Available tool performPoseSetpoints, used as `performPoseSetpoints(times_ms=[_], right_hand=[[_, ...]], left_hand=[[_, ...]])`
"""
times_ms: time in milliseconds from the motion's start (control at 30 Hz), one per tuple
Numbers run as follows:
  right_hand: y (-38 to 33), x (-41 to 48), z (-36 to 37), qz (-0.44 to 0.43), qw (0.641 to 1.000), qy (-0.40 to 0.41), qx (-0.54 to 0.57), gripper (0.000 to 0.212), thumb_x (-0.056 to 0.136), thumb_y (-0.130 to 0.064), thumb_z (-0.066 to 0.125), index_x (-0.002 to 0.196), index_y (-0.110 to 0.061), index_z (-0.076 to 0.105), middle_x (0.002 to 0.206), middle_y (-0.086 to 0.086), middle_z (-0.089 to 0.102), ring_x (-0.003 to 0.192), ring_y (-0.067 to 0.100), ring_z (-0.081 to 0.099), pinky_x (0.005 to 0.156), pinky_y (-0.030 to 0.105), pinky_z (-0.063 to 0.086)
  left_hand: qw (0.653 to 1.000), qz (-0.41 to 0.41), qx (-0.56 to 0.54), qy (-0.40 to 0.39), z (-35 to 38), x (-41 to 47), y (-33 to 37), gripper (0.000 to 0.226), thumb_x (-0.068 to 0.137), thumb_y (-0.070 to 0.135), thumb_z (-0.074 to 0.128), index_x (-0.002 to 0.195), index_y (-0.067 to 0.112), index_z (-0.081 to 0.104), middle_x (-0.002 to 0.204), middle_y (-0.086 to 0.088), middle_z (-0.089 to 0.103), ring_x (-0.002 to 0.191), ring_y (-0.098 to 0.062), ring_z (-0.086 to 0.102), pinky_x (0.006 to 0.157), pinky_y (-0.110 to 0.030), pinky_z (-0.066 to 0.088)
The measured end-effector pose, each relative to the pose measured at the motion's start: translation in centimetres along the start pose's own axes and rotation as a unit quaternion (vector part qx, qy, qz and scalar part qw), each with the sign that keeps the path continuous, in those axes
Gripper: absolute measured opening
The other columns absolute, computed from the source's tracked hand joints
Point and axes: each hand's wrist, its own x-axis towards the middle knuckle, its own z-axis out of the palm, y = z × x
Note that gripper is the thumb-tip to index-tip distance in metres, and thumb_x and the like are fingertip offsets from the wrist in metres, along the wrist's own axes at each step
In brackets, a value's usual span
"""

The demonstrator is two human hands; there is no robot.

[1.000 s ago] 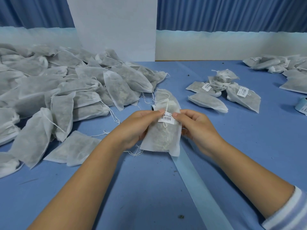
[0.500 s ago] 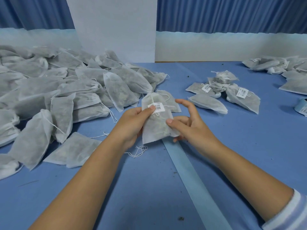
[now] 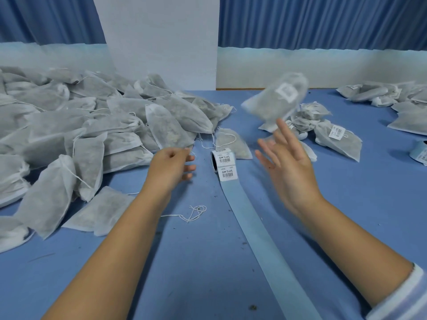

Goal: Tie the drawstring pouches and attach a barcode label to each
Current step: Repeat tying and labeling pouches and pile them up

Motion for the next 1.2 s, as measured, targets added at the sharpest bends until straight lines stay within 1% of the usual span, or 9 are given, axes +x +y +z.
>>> performPoseSetpoints(times_ms=[100,200,333,533,700,800,900,1100,1200], right_hand=[[0.2,-0.1,-0.2,0.017,0.998,0.004,-0.059,0.043,0.095,-0.006,0.057,0.124,-0.039,0.061,0.131,-0.005,0.054,0.114,0.000,0.060,0.097,0.031,0.052],[0.8,-0.4,0.1,0.036,0.992,-0.016,-0.117,0.034,0.095,-0.004,0.056,0.115,-0.029,0.067,0.125,-0.009,0.063,0.111,0.000,0.061,0.099,0.036,0.052],[1.3,-0.8,0.5,0.033,0.979,-0.047,-0.194,0.029,0.092,0.001,0.056,0.097,-0.022,0.074,0.095,-0.012,0.073,0.090,0.002,0.064,0.099,0.037,0.052],[1.7,-1.6,0.7,-0.024,0.943,-0.124,-0.309,0.026,0.092,0.001,0.059,0.091,-0.022,0.072,0.103,-0.004,0.069,0.083,-0.004,0.061,0.078,0.015,0.047],[2.3,-2.2,0.9,-0.061,0.909,-0.175,-0.373,0.025,0.092,-0.001,0.060,0.092,-0.024,0.072,0.104,0.001,0.066,0.095,0.008,0.061,0.078,0.025,0.049],[2.6,-2.3,0.9,-0.067,0.902,-0.189,-0.381,0.027,0.091,0.000,0.060,0.092,-0.024,0.072,0.101,-0.002,0.066,0.094,0.007,0.061,0.079,0.031,0.050],[2.7,-2.2,0.8,-0.066,0.902,-0.189,-0.383,0.028,0.091,0.000,0.061,0.091,-0.026,0.072,0.100,-0.003,0.067,0.094,0.006,0.061,0.079,0.034,0.050],[2.7,-2.2,0.8,-0.071,0.901,-0.188,-0.385,0.030,0.091,-0.001,0.061,0.090,-0.030,0.071,0.099,-0.004,0.068,0.092,0.007,0.061,0.078,0.034,0.050],[2.7,-2.2,0.7,-0.070,0.901,-0.187,-0.385,0.029,0.091,-0.002,0.061,0.091,-0.028,0.072,0.099,-0.004,0.068,0.092,0.007,0.061,0.077,0.033,0.050]], left_hand=[[0.989,0.060,0.118,0.060,-0.8,0.7,-0.6,0.015,0.092,0.013,0.057,0.079,0.020,0.063,0.080,0.002,0.066,0.069,-0.016,0.067,0.064,-0.030,0.053],[0.964,0.090,0.233,0.089,-1.8,1.3,-1.3,0.007,0.089,0.014,0.058,0.089,0.018,0.063,0.080,0.005,0.064,0.086,-0.026,0.066,0.078,-0.038,0.055],[0.923,0.116,0.346,0.124,-2.8,1.8,-2.0,0.003,0.089,0.014,0.058,0.090,0.014,0.060,0.086,0.002,0.063,0.084,-0.025,0.059,0.071,-0.034,0.042],[0.877,0.102,0.448,0.138,-4.3,2.4,-2.0,0.013,0.087,0.016,0.065,0.081,0.005,0.061,0.081,-0.013,0.065,0.077,-0.032,0.057,0.062,-0.033,0.037],[0.873,0.098,0.443,0.178,-5.4,2.8,-1.7,0.019,0.090,0.019,0.063,0.096,0.001,0.061,0.098,-0.018,0.066,0.091,-0.037,0.059,0.068,-0.037,0.040],[0.872,0.097,0.433,0.206,-6.1,2.7,-1.5,0.033,0.090,0.020,0.062,0.115,0.000,0.053,0.120,-0.021,0.056,0.108,-0.041,0.055,0.081,-0.045,0.044],[0.863,0.098,0.455,0.195,-6.3,2.4,-1.5,0.036,0.088,0.015,0.064,0.121,0.003,0.053,0.129,-0.022,0.046,0.108,-0.041,0.054,0.079,-0.043,0.042],[0.836,0.134,0.503,0.173,-6.5,2.1,-0.9,0.012,0.089,0.012,0.067,0.096,0.006,0.075,0.118,-0.021,0.054,0.107,-0.041,0.054,0.080,-0.044,0.045],[0.814,0.190,0.532,0.133,-5.9,1.6,-0.1,0.009,0.086,0.020,0.066,0.084,0.014,0.072,0.106,-0.006,0.059,0.110,-0.034,0.051,0.091,-0.042,0.041]])
